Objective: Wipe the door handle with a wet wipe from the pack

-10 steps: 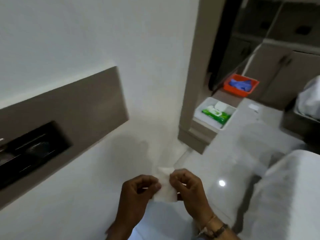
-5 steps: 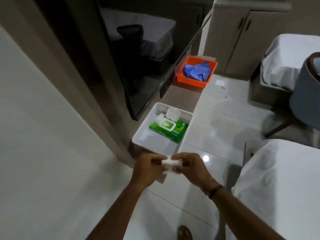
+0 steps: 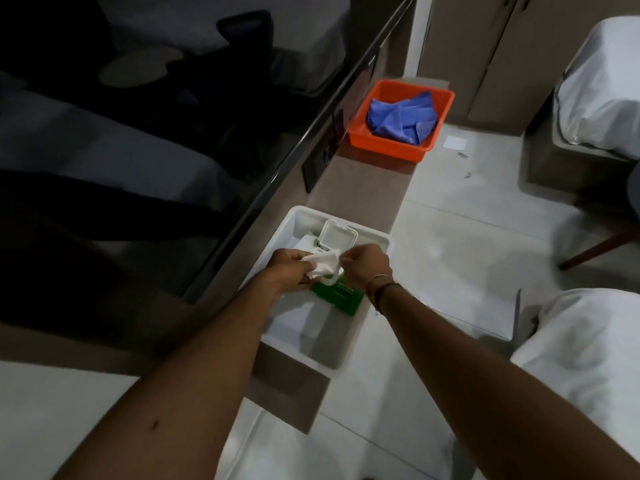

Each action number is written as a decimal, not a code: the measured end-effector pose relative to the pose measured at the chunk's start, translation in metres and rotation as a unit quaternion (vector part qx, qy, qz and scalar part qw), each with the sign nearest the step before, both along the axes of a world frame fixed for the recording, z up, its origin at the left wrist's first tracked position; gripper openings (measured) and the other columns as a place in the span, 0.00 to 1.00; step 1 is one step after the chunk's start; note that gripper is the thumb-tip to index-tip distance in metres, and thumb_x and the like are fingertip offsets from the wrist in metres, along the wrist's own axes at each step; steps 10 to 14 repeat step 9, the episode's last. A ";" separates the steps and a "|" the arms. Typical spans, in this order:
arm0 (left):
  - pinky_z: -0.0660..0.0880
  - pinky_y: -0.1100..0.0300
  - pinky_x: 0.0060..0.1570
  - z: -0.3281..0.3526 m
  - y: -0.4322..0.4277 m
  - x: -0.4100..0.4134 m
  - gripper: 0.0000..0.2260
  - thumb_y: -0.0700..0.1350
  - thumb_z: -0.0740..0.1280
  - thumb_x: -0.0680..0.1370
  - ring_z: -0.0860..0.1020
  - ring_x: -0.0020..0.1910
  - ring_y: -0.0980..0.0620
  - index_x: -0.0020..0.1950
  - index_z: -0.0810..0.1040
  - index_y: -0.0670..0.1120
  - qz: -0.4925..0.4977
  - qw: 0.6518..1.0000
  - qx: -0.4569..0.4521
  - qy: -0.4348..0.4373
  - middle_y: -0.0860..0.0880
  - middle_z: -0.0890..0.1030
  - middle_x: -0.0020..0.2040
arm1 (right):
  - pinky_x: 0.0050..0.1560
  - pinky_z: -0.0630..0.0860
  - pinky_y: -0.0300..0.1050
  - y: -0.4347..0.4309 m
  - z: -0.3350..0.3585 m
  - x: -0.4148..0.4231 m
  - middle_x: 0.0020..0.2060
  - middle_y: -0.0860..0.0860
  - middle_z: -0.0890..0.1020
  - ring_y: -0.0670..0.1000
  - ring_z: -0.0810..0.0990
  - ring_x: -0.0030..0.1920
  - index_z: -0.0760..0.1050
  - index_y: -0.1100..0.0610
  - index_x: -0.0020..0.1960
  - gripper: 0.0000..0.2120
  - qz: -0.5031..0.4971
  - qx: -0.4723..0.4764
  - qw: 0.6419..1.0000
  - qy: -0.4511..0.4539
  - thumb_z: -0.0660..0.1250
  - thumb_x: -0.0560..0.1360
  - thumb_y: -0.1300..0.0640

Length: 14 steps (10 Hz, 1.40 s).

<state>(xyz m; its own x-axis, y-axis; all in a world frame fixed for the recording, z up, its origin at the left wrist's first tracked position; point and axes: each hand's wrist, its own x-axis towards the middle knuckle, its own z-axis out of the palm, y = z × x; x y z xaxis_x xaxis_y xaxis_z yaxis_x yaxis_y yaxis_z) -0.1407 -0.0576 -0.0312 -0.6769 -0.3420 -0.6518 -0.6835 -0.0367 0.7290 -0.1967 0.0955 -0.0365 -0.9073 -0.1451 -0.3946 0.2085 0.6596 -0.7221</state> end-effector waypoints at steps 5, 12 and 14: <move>0.78 0.55 0.47 -0.025 0.004 -0.014 0.16 0.51 0.83 0.72 0.85 0.54 0.44 0.55 0.85 0.47 -0.090 0.925 -0.369 -0.024 0.47 0.86 0.55 | 0.49 0.82 0.49 -0.019 -0.015 -0.003 0.50 0.55 0.84 0.54 0.82 0.47 0.79 0.56 0.57 0.15 -0.030 0.084 0.995 0.045 0.76 0.72 0.55; 0.79 0.42 0.61 0.021 0.033 0.055 0.11 0.50 0.67 0.84 0.81 0.58 0.38 0.55 0.86 0.46 0.069 0.917 -0.380 0.095 0.42 0.86 0.57 | 0.42 0.66 0.49 0.019 0.031 0.046 0.50 0.60 0.82 0.64 0.79 0.45 0.75 0.54 0.55 0.16 -0.057 0.126 0.978 0.157 0.53 0.83 0.45; 0.79 0.42 0.61 0.021 0.033 0.055 0.11 0.50 0.67 0.84 0.81 0.58 0.38 0.55 0.86 0.46 0.069 0.917 -0.380 0.095 0.42 0.86 0.57 | 0.42 0.66 0.49 0.019 0.031 0.046 0.50 0.60 0.82 0.64 0.79 0.45 0.75 0.54 0.55 0.16 -0.057 0.126 0.978 0.157 0.53 0.83 0.45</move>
